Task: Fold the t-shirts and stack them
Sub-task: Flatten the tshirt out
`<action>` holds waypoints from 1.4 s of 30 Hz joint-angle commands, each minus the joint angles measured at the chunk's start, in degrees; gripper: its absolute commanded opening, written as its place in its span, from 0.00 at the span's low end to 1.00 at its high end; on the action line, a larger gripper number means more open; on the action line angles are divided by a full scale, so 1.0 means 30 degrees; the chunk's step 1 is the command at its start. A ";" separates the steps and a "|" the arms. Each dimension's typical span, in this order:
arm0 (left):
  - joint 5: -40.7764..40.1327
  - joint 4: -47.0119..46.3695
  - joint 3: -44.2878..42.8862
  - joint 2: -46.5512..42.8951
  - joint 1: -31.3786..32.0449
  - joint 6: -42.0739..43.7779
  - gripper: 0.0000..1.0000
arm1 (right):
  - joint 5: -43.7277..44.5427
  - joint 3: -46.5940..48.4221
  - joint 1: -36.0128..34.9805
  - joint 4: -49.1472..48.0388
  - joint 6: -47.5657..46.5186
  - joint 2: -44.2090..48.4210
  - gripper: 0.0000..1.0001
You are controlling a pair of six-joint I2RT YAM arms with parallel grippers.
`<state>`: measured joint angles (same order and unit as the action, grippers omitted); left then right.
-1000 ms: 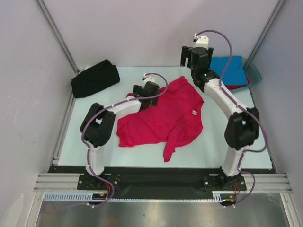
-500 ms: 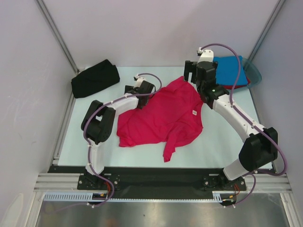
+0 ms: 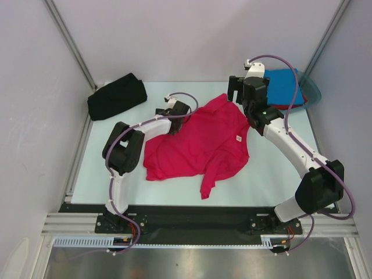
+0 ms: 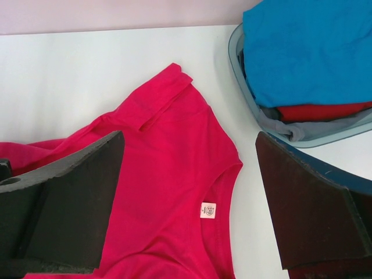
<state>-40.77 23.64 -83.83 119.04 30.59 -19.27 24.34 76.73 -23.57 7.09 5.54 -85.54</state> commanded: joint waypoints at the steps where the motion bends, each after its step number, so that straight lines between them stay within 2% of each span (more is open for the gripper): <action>1: 0.0525 0.0001 -0.0386 0.0396 -0.0265 -0.0609 0.71 | 0.0032 -0.0088 -0.0053 -0.0079 0.0116 0.0739 1.00; 4: 0.0758 -0.0145 -0.0298 0.0426 -0.0381 -0.0667 0.58 | 0.0061 -0.0117 -0.0023 -0.0020 0.0116 0.0680 1.00; 5: 0.0817 -0.0116 -0.0298 0.0484 -0.0440 -0.0668 0.48 | 0.0061 -0.0146 0.0006 0.0009 0.0116 0.0709 1.00; 6: 0.0905 -0.0087 -0.0298 0.0514 -0.0469 -0.0697 0.43 | 0.0061 -0.0147 0.0035 0.0009 0.0116 0.0710 1.00; 9: 0.0848 0.0031 -0.0269 0.0398 -0.0616 -0.0960 0.17 | 0.0061 -0.0147 0.0036 -0.0021 0.0087 0.0710 1.00; 10: 0.0760 0.0060 -0.0240 0.0339 -0.0645 -0.0961 0.03 | 0.0003 -0.0147 0.0064 -0.0049 0.0058 0.0681 1.00; 18: -0.0324 0.0791 -0.1466 -0.2029 -0.1260 -0.0025 0.00 | -0.0611 -0.0088 0.0065 0.0389 0.0204 0.0095 1.00; 21: -0.0442 0.1143 -0.1849 -0.2940 -0.2108 0.0357 0.01 | -0.0876 -0.0059 0.0065 0.0740 0.0291 -0.0169 1.00; 25: -0.0558 0.1349 -0.2552 -0.4200 -0.3484 0.1147 0.08 | -0.1052 -0.0380 0.0006 0.1033 0.0408 -0.0169 1.00; 30: -0.0062 0.0706 -0.3489 -0.3649 -0.5506 0.2583 0.11 | -0.1286 -0.0849 -0.0169 0.1619 0.0701 0.0298 1.00; 33: 0.0204 0.1024 -0.6085 -0.1660 -0.6502 0.3491 0.14 | -0.1432 -0.1521 -0.0403 0.2000 0.1024 0.0795 1.00; 36: 0.0320 0.2517 -0.9394 0.1298 -0.7440 0.3932 0.22 | -0.1257 -0.2575 -0.0696 0.2206 0.1403 0.1439 1.00; 37: 0.0407 0.2840 -1.0134 0.2088 -0.8022 0.3990 0.50 | -0.1257 -0.2868 -0.0871 0.2206 0.1405 0.1587 1.00; 39: 0.0350 0.4070 -1.2209 0.3959 -0.8640 0.3758 0.93 | -0.1023 -0.3541 -0.0989 0.2498 0.1667 0.1851 1.00; 40: 0.0610 0.4770 -1.2744 0.4435 -0.9195 0.3669 1.00 | -0.1081 -0.3719 -0.1048 0.2644 0.1727 0.2055 1.00; 42: 0.0730 0.5331 -1.3450 0.5169 -0.9638 0.3493 1.00 | -0.1169 -0.4129 -0.1194 0.2938 0.1931 0.2261 1.00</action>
<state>-38.96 32.71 -119.52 131.70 4.99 -9.08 20.53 65.39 -26.48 14.74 9.58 -82.06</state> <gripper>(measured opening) 0.990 0.994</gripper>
